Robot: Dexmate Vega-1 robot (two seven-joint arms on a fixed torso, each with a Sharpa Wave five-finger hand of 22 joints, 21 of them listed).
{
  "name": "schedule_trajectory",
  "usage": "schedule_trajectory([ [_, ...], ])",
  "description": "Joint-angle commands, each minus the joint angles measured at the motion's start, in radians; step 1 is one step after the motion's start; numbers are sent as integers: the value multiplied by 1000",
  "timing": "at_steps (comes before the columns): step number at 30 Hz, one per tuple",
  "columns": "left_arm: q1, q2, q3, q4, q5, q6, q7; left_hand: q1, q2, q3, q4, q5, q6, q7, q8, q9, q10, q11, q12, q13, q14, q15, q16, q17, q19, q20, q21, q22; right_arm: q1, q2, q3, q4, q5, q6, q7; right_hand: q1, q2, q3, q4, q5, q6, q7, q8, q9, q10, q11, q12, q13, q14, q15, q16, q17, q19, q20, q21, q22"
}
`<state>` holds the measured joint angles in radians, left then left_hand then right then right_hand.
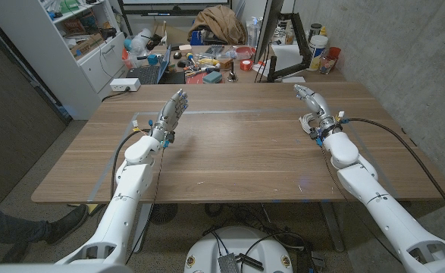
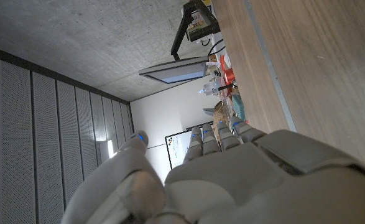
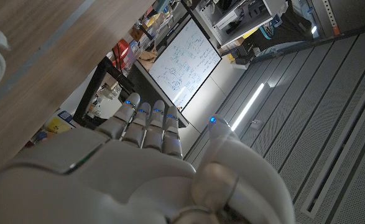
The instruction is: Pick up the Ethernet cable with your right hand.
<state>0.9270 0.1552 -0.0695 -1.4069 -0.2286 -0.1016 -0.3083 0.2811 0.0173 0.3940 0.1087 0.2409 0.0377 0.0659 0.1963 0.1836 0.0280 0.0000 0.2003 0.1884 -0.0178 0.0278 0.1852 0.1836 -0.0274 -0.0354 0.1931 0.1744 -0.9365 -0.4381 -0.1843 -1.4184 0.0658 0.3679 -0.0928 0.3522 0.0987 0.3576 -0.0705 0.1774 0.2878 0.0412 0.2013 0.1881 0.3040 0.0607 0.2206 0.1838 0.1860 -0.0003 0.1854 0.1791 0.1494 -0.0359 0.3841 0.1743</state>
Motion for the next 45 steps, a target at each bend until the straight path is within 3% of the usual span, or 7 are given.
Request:
schedule_trajectory([
  [1,8,-2,-3,-17,-2,0,4,12,-1,4,-6,7,7,5,5,2,5,-1,6,2,3,-1,5,2,-1,-28,8,5,1,-1,-3,16,-57,48,-51,14,1,5,-5,6,17,-2,5,3,11,2,6,3,15,-2,10,1,12,0,-7,5],
  [45,57,-4,0,-79,10,13,21,14,2,-1,-8,7,12,3,4,2,8,-4,6,2,6,-3,5,2,-5,-22,8,6,-19,-128,-2,-58,-206,-4,-66,13,-1,4,-9,11,31,-13,4,3,26,-8,8,3,30,-12,9,2,28,-2,-18,5],
])
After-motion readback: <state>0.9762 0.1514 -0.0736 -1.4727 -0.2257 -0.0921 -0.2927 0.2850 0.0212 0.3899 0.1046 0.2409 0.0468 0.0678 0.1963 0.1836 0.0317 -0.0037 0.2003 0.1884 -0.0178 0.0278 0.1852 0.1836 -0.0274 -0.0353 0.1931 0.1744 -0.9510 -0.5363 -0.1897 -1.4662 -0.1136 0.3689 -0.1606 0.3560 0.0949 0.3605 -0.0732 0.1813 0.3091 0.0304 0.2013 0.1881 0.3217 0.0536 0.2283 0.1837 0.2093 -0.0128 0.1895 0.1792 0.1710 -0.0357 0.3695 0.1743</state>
